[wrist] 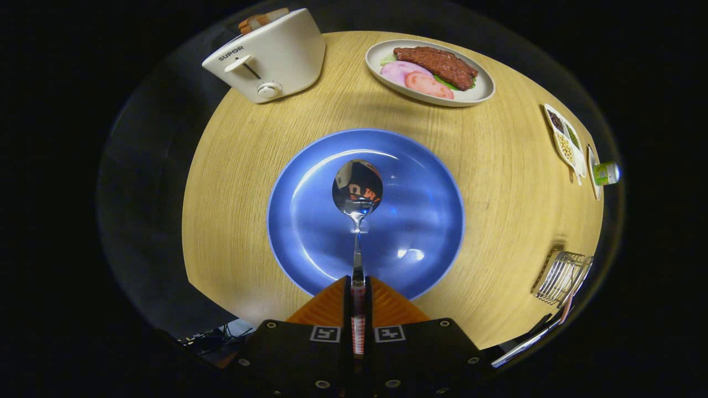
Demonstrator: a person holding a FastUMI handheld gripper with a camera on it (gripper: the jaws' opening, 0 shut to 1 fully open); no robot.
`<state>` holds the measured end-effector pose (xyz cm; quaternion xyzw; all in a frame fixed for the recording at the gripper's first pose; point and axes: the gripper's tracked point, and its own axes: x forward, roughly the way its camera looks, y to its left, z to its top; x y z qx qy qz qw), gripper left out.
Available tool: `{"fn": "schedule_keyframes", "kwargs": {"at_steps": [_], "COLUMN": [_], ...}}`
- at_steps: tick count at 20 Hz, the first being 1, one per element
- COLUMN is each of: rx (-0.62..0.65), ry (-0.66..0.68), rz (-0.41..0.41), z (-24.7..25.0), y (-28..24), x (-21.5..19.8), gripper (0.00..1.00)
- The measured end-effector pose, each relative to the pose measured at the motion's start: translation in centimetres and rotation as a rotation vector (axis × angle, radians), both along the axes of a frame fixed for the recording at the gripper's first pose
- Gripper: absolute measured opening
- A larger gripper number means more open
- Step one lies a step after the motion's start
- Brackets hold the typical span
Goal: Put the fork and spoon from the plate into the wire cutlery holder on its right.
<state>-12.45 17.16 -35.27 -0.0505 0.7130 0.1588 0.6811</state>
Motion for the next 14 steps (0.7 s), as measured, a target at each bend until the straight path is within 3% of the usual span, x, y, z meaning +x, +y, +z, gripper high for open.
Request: {"fn": "schedule_keyframes", "kwargs": {"at_steps": [14], "rx": [-0.139], "ry": [0.037], "rz": [-0.111], "z": [6.0], "y": [-20.1], "x": [-1.5], "gripper": [0.08]}}
